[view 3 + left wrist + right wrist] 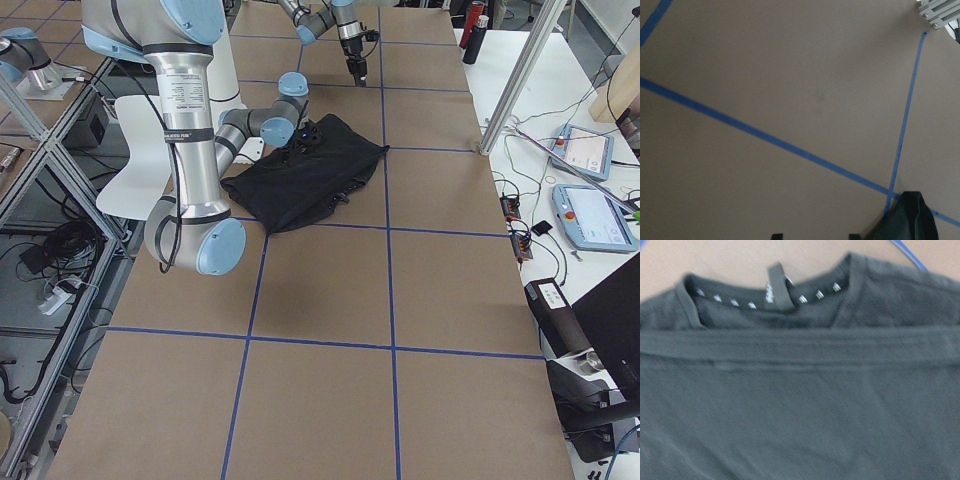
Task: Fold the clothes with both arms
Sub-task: 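Bring the left gripper to the shirt's side edge while right gripper nears collar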
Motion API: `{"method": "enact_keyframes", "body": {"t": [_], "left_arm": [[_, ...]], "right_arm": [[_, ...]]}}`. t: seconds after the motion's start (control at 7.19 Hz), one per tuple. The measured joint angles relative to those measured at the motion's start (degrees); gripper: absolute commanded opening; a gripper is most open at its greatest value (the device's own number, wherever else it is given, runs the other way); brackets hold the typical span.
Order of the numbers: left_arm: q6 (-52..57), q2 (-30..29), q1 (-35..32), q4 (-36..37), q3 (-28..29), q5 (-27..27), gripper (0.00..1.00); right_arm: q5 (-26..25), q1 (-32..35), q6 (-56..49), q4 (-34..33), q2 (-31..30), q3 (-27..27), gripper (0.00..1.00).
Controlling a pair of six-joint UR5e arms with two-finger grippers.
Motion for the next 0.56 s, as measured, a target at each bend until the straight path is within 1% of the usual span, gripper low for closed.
{"method": "enact_keyframes", "body": {"t": [0.28, 0.56], "left_arm": [[-5.4, 0.5, 8.8, 2.2, -0.6, 6.0, 0.63], [-7.4, 0.6, 12.3, 2.6, 0.0, 8.3, 0.61]], "right_arm": [[-0.1, 8.1, -10.4, 0.2, 3.3, -6.1, 1.0], [-0.4, 11.2, -14.0, 0.3, 5.3, -10.1, 1.0]]}}
